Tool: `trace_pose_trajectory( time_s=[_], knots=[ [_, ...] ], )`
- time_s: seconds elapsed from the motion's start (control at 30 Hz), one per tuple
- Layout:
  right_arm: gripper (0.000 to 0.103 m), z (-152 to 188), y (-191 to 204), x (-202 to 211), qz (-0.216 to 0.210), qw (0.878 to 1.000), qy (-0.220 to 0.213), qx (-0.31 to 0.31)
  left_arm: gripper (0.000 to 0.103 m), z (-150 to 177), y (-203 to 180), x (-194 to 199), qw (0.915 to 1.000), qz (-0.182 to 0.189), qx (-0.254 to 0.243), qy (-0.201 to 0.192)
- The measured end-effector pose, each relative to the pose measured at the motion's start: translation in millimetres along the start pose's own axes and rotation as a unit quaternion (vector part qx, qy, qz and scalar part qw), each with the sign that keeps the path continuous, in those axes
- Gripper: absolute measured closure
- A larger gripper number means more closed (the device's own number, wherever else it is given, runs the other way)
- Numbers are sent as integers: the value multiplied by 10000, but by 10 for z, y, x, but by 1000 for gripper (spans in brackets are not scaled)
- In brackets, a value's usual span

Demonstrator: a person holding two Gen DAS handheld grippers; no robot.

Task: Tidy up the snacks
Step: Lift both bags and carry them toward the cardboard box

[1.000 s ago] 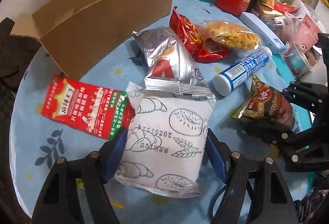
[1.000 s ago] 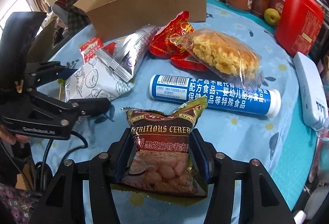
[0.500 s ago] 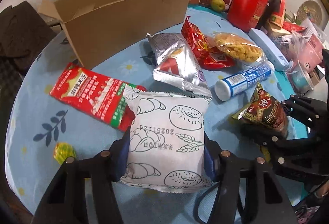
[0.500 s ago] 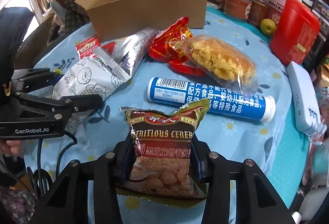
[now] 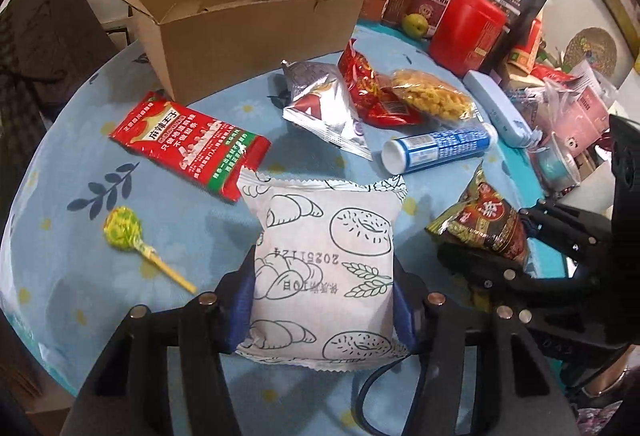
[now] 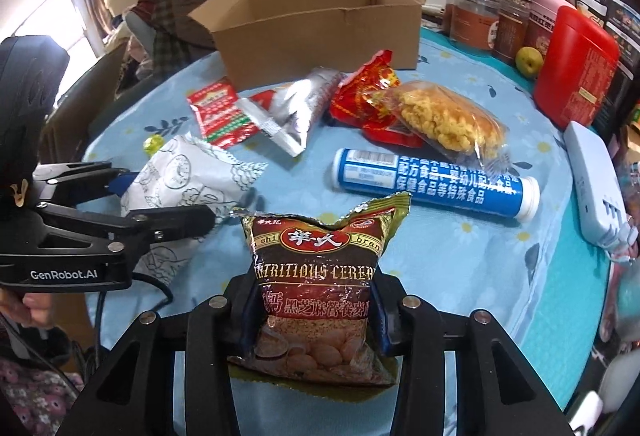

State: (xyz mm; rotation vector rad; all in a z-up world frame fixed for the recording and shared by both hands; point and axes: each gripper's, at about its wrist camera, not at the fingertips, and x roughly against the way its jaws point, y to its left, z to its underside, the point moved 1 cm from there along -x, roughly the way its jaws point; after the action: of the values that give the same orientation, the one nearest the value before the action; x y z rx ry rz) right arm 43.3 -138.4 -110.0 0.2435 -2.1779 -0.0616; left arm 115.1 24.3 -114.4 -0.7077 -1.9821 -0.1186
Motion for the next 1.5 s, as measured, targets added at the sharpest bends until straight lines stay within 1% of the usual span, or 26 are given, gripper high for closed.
trace_pose_trajectory(
  time_s=[0.2,0.3,0.43,0.63,0.83,1.1,1.33,1.5],
  knots=[
    [60,41,108,135,-123,9998,-154,63,48,32,-78,150,9998,59,35,-210],
    [60,19,156,225,-145,9994,-278,119,48,5,-126,276,9991,76,9,-422],
    [60,-49,203,348,-156,9987,-460,180,48,-67,-162,435,9974,199,9,-687],
    [60,-239,234,519,-177,9965,-772,270,48,-222,-185,654,9940,170,-55,-1083],
    [60,-539,251,687,-127,9923,-1131,489,48,-493,-184,885,9879,116,-139,-1537],
    [60,-1021,250,802,-16,9852,-1515,806,48,-932,-82,1073,9799,22,-170,-1988],
    [60,-1470,231,794,52,9784,-1797,1024,48,-1339,38,1140,9744,-64,-210,-2235],
    [60,-1814,160,693,-30,9766,-1900,1008,48,-1639,147,1120,9713,-200,-250,-2355]
  ],
)
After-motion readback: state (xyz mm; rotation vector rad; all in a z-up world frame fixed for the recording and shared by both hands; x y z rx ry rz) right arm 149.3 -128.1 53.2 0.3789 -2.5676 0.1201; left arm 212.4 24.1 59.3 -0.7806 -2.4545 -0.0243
